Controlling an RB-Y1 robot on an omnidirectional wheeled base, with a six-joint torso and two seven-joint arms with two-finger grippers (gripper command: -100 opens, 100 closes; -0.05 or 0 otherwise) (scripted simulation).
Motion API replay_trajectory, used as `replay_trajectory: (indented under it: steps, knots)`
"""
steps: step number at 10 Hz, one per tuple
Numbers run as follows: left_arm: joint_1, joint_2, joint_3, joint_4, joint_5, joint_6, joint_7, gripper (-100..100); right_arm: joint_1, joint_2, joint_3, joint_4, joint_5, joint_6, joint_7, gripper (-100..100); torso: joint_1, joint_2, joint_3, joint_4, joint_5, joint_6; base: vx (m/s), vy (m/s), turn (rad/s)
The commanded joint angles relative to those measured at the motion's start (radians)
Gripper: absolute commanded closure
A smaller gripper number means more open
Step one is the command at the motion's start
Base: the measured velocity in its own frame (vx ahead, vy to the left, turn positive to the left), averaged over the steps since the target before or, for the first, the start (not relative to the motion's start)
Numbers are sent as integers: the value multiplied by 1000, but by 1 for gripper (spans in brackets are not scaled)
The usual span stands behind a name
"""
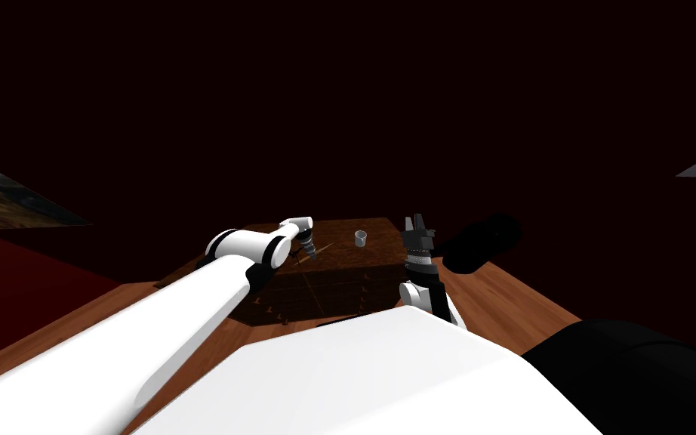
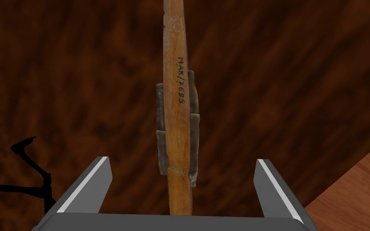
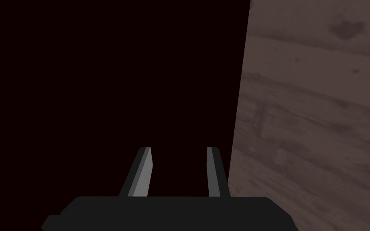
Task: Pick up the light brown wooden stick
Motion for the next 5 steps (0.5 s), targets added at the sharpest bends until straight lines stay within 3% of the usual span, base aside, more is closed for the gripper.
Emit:
replay_trajectory:
  steps: [1, 5]
  knots:
    - [-1, 0, 0, 3, 0, -1, -1, -100, 0, 0, 0, 0, 0, 0, 0, 0, 0, 0, 0, 0, 0, 0, 3, 2, -15]
    - [-1, 0, 0, 3, 0, -1, -1, -100, 0, 0, 0, 0, 0, 0, 0, 0, 1, 0, 0, 0, 0, 0, 1, 1, -3]
